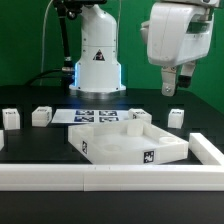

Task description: Assemble one leg

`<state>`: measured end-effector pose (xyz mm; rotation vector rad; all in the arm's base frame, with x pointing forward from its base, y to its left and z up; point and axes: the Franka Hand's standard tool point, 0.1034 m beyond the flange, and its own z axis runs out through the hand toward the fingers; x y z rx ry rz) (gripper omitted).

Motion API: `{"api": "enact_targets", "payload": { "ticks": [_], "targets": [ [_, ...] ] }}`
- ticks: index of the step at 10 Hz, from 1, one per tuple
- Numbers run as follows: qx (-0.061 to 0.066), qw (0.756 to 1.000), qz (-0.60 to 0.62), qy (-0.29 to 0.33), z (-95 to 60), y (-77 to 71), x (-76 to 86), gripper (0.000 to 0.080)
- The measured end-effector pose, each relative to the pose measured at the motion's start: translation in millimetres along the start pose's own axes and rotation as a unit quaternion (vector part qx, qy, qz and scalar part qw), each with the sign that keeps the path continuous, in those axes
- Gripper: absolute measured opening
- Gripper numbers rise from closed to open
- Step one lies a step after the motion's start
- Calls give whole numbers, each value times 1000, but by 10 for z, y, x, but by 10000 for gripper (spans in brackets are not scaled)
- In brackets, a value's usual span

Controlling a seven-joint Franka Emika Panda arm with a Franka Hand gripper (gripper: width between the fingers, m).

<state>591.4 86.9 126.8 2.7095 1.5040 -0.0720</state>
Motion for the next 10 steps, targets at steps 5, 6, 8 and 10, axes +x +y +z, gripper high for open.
{"api": "enact_targets", "payload": {
  "ticks": [5, 6, 8, 10],
  "targets": [
    [-4, 1000, -8, -4, -1, -1, 6, 650],
    [-4, 1000, -8, -4, -1, -1, 6, 650],
    [-4, 1000, -8, -4, -1, -1, 6, 650],
    [-4, 1000, -8, -4, 1, -2, 5, 650]
  ]
}}
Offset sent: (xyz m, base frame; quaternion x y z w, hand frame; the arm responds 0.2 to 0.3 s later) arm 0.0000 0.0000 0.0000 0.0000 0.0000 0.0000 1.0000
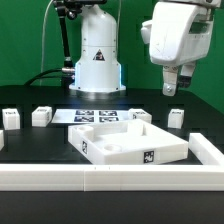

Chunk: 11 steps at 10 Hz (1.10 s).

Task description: Assemble one leg

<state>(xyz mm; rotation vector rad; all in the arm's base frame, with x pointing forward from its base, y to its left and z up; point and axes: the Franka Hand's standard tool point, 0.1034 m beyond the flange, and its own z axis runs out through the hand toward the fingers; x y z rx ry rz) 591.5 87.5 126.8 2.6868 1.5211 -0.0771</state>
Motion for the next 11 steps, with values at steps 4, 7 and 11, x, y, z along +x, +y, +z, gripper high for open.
{"api": "enact_targets", "payload": {
  "ticks": [4, 7, 11],
  "targets": [
    [-28, 994, -101, 31, 152, -138, -251, 650],
    [-38, 988, -148, 39, 275, -134, -426, 650],
    [-39, 986, -159, 39, 302, -139, -438, 650]
  ]
}}
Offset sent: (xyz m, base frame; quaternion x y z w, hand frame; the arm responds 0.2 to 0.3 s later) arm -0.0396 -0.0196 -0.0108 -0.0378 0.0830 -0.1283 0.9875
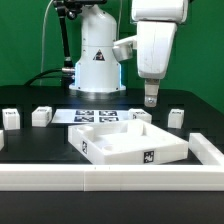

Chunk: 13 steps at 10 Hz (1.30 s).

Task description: Assemble one leg

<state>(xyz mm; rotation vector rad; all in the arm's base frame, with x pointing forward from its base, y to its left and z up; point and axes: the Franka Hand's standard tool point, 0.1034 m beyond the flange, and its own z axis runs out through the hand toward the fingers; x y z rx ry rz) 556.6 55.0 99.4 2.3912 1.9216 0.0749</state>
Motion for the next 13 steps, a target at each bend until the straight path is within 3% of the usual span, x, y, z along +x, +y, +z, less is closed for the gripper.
{"api": "enact_targets", "payload": {
  "ticks": [1, 3, 5, 10, 12, 13],
  "targets": [
    [-14, 998, -65, 8, 57, -44, -67, 650],
    [-8, 990, -141, 2, 172, -221, -153, 650],
    [-7, 983, -181, -10, 211, -284, -190, 650],
    [-5, 980, -199, -11, 235, -278, -232, 650],
    [1, 979, -204, -7, 327, -526, -389, 650],
    [11, 977, -212, -7, 384, -639, -507, 650]
  ]
}}
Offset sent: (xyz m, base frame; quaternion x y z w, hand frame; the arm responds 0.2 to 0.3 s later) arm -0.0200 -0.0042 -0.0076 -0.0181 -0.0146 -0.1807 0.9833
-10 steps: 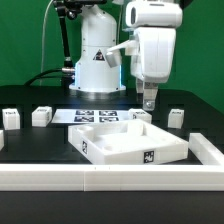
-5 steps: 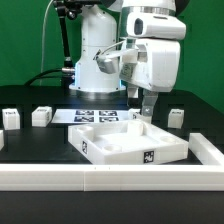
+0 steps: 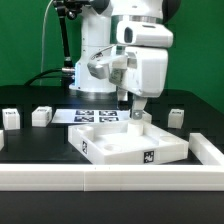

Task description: Assemble one leg

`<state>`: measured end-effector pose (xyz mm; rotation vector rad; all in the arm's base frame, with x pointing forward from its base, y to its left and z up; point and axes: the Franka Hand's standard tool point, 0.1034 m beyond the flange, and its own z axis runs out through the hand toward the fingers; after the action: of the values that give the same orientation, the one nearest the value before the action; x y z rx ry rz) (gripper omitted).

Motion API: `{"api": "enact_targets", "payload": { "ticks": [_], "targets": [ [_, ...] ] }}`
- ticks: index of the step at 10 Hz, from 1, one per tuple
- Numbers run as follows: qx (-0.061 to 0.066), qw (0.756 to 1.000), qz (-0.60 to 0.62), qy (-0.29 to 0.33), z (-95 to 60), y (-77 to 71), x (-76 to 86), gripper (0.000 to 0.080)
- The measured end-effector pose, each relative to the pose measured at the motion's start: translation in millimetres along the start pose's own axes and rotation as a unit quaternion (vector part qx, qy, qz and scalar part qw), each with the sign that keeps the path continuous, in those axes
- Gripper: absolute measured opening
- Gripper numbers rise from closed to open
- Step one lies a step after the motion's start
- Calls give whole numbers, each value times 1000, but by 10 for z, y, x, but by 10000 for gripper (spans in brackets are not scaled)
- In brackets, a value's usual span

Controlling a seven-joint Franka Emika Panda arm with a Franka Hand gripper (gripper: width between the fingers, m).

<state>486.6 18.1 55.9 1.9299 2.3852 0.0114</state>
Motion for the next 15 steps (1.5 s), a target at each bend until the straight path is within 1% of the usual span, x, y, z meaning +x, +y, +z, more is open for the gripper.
{"api": "enact_targets", "payload": {
  "ticks": [1, 2, 3, 4, 6, 7, 9, 10, 11, 13, 14, 15],
  "targets": [
    [10, 1000, 2, 2, 60, -117, -71, 650],
    [16, 1000, 7, 4, 112, -167, -107, 650],
    [20, 1000, 5, 7, 203, -223, -133, 650],
    [28, 999, 9, 12, 317, -297, -167, 650],
    [42, 999, 16, 17, 456, -392, -192, 650],
    [44, 999, 18, 18, 483, -415, -199, 650],
    [44, 999, 19, 18, 483, -417, -207, 650],
    [45, 999, 20, 18, 484, -419, -206, 514],
    [45, 999, 20, 18, 485, -420, -205, 514],
    [45, 999, 20, 18, 486, -423, -205, 212],
    [45, 999, 19, 18, 485, -422, -202, 83],
    [43, 999, 21, 18, 481, -413, -206, 56]
  ]
}}
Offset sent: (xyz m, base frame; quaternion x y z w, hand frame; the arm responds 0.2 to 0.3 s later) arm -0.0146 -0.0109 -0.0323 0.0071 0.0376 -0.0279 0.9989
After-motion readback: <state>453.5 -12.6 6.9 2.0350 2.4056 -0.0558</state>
